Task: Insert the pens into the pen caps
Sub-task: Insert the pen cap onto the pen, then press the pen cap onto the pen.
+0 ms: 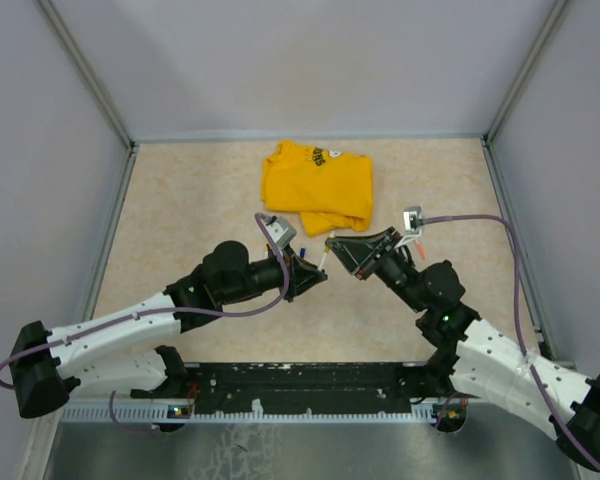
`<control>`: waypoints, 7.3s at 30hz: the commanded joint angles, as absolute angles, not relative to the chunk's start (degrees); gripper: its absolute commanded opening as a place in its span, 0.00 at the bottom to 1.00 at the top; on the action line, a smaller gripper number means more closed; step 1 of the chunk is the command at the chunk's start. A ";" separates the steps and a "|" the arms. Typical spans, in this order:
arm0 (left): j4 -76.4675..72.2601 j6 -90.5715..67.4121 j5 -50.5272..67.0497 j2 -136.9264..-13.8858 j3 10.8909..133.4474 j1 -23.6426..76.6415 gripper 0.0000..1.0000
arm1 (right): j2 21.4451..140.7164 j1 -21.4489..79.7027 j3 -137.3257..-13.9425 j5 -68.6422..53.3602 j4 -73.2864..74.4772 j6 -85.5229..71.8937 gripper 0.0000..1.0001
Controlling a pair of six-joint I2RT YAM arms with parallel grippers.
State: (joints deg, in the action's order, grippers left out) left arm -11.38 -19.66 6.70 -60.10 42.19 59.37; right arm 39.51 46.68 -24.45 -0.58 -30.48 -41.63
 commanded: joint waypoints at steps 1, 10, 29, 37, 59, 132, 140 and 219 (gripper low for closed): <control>-15.58 -19.38 5.26 -59.24 44.25 59.24 0.00 | 39.93 47.21 -26.05 -6.61 -27.53 -40.18 0.21; -15.73 -19.82 4.80 -58.80 43.55 59.24 0.00 | 39.27 47.19 -25.78 -6.54 -26.55 -39.76 0.27; -15.21 -20.09 4.31 -58.03 42.89 59.24 0.00 | 28.38 47.18 -27.67 8.10 -21.23 -37.79 0.54; -15.48 -19.72 6.18 -58.01 43.09 59.24 0.00 | 33.66 47.18 -33.50 8.18 -22.85 -37.02 0.55; -16.30 -19.17 10.51 -59.79 43.88 59.24 0.00 | 40.98 47.18 -39.90 0.16 -18.81 -36.19 0.45; -20.83 -15.81 2.58 -57.97 56.32 59.24 0.00 | 42.86 58.72 -22.92 -6.80 -7.17 -41.13 0.00; -21.80 -16.55 3.11 -58.90 56.58 59.24 0.00 | 40.84 59.36 -18.05 -4.94 -6.61 -42.08 0.00; -11.65 -10.63 12.03 -65.08 64.57 59.24 0.00 | 35.27 66.78 -46.64 17.86 10.55 -25.70 0.23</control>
State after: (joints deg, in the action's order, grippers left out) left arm -2.42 -11.25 13.02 -65.58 61.56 59.90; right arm 35.79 65.67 -45.58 21.08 3.07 -28.40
